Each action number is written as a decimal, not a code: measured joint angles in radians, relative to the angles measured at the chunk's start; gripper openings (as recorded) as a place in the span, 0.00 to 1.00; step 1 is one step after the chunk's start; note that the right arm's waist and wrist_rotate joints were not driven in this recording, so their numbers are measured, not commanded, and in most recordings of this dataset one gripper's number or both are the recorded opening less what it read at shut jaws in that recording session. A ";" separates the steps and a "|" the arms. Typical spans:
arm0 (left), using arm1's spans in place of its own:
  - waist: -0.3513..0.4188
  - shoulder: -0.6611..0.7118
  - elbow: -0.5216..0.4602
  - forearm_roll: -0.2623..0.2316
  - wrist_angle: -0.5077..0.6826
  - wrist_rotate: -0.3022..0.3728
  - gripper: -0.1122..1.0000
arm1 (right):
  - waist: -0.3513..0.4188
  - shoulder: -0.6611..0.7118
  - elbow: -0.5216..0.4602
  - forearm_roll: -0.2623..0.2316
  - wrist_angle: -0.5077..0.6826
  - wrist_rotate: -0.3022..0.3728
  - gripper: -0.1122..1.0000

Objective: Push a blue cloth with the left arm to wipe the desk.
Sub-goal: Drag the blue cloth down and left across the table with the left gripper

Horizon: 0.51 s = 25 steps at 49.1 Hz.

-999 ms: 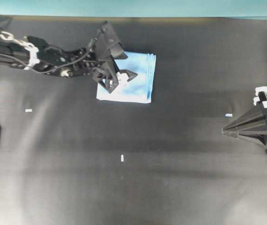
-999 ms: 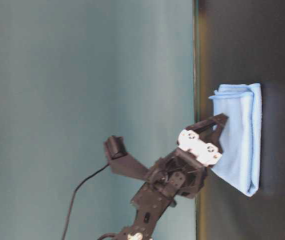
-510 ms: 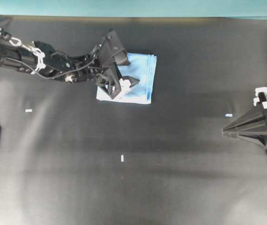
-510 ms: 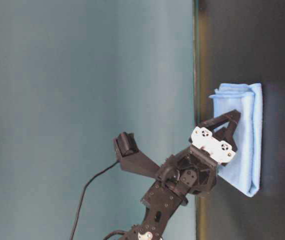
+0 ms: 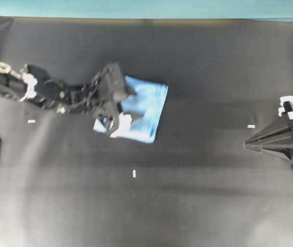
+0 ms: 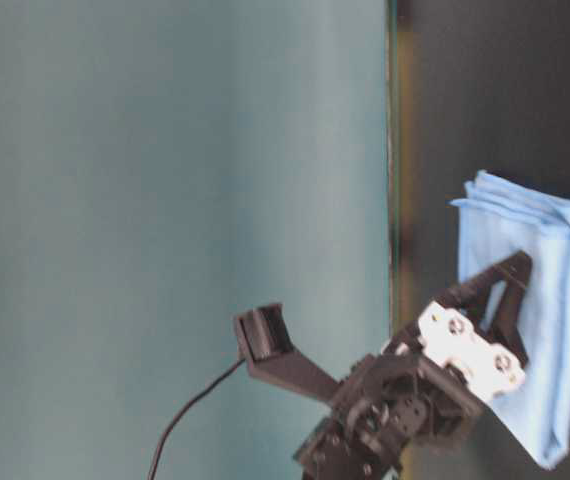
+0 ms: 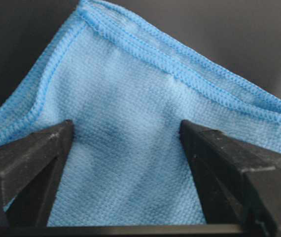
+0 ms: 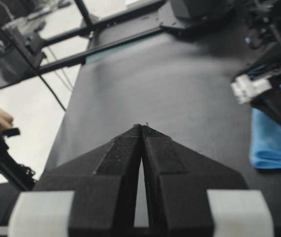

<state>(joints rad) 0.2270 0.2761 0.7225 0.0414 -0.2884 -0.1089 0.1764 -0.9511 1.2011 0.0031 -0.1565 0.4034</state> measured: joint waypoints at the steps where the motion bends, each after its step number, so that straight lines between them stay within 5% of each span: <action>1: -0.009 -0.005 0.006 -0.002 0.000 0.000 0.87 | 0.002 0.000 0.000 0.000 0.002 0.000 0.10; 25: -0.264 -0.097 0.121 0.000 0.005 0.000 0.87 | 0.002 0.000 0.002 -0.002 0.002 0.000 0.10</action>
<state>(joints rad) -0.0368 0.1795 0.8437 0.0414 -0.2838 -0.1089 0.1779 -0.9511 1.2026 0.0015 -0.1549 0.4034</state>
